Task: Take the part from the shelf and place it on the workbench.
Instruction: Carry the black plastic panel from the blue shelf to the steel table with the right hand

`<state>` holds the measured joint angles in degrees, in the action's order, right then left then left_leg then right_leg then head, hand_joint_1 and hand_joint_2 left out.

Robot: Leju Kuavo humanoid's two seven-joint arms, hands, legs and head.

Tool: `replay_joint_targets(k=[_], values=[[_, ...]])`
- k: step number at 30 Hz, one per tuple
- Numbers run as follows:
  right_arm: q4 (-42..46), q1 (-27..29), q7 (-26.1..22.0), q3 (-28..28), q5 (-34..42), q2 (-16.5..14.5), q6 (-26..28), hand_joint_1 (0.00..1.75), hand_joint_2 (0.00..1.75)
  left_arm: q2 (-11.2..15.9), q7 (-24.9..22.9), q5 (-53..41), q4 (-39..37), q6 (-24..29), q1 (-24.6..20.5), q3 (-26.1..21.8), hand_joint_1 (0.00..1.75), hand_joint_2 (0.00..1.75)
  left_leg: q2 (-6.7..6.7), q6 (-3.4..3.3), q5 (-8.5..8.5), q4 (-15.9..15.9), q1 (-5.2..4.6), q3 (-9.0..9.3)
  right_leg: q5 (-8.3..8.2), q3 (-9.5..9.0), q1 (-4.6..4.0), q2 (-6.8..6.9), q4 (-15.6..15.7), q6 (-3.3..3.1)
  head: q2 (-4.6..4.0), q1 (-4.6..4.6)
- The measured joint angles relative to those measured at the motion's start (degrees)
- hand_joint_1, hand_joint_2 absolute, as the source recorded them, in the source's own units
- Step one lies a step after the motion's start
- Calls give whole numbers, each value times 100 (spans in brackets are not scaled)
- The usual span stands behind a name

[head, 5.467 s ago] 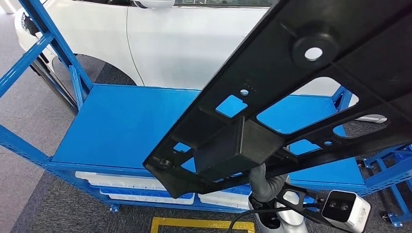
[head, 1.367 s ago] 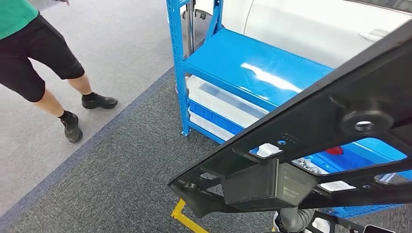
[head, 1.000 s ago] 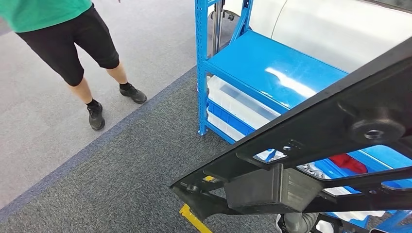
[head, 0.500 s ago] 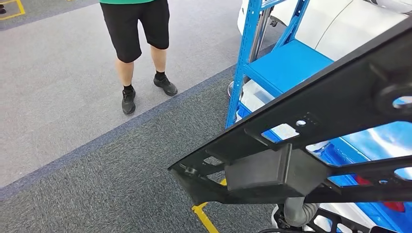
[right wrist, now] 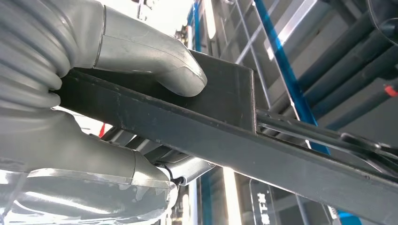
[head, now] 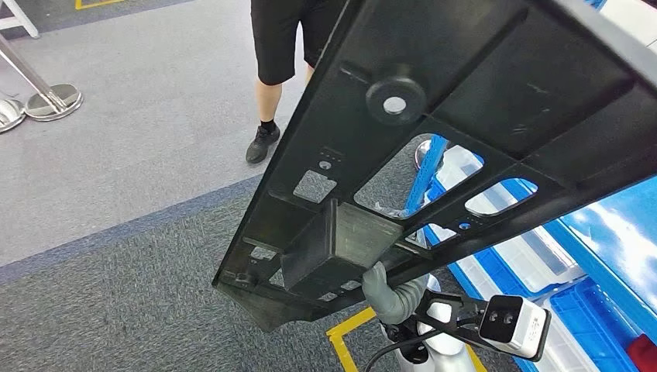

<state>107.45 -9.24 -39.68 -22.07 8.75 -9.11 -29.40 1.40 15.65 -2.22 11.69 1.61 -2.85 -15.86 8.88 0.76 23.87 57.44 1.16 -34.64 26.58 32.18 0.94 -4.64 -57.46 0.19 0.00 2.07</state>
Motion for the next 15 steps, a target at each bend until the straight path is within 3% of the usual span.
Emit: replay_joint_targets(k=[2, 4, 6, 7, 8, 9, 11, 12, 13, 15], values=[[-69, -85, -3, -91, 37, 37, 29, 175, 175, -46, 0, 17, 0, -4, 18, -12, 0, 0, -316, 47, 149, 272, -15, -134, -21, -53, 11, 182, 68, -71, 0, 2], [-126, -137, -7, -158, 81, 81, 60, 175, 175, -88, 1, 45, 0, -5, -5, -24, 0, 0, -737, 85, 504, 981, -21, -483, -15, -89, -13, 394, 98, -119, 0, 3], [-178, -166, -8, -202, 120, 132, 75, 175, 175, -120, 2, 70, 0, -4, -17, -40, 0, 0, -828, 117, 732, 1621, -3, -812, 6, -95, -34, 589, 94, -128, 0, 3], [-206, -185, -8, -223, 136, 155, 79, 175, 175, -136, 2, 81, 0, -2, -5, -52, 0, 0, -844, 126, 698, 1675, 2, -840, 18, -101, -39, 676, 91, -125, 0, 3], [-230, -206, -8, -240, 148, 174, 80, 175, 175, -148, 3, 90, 0, 1, 10, -66, 0, 0, -869, 126, 562, 1494, 5, -743, 32, -113, -41, 754, 87, -116, 0, 3], [-251, -231, -8, -253, 155, 190, 86, 175, 175, -156, 3, 95, 0, 3, 23, -83, 0, 0, -941, 115, 359, 1101, 2, -529, 52, -134, -44, 827, 83, -104, 0, 3], [-285, -285, -8, -279, 161, 222, 125, 175, 175, -167, 13, 97, 0, 4, 20, -111, 0, 0, -1192, 37, 84, 302, -49, -96, 97, -176, -70, 954, 73, -58, 0, 3], [-300, -309, -8, -294, 164, 240, 158, 175, 175, -171, 21, 95, 0, 4, 14, -122, 0, 0, -1273, -10, 32, 80, -77, 21, 115, -192, -84, 1009, 69, -30, 0, 2], [-313, -326, -8, -310, 167, 256, 192, 175, 175, -174, 31, 91, 0, 4, 11, -131, 0, 0, -1290, -57, 42, 12, -104, 46, 126, -202, -94, 1060, 72, -1, 0, 2], [-329, -349, -8, -350, 172, 288, 252, 175, 175, -179, 48, 78, 0, 2, 26, -145, 0, 0, -1153, -126, 19, -12, -97, 37, 148, -225, -88, 1123, 79, 63, 0, 3]])
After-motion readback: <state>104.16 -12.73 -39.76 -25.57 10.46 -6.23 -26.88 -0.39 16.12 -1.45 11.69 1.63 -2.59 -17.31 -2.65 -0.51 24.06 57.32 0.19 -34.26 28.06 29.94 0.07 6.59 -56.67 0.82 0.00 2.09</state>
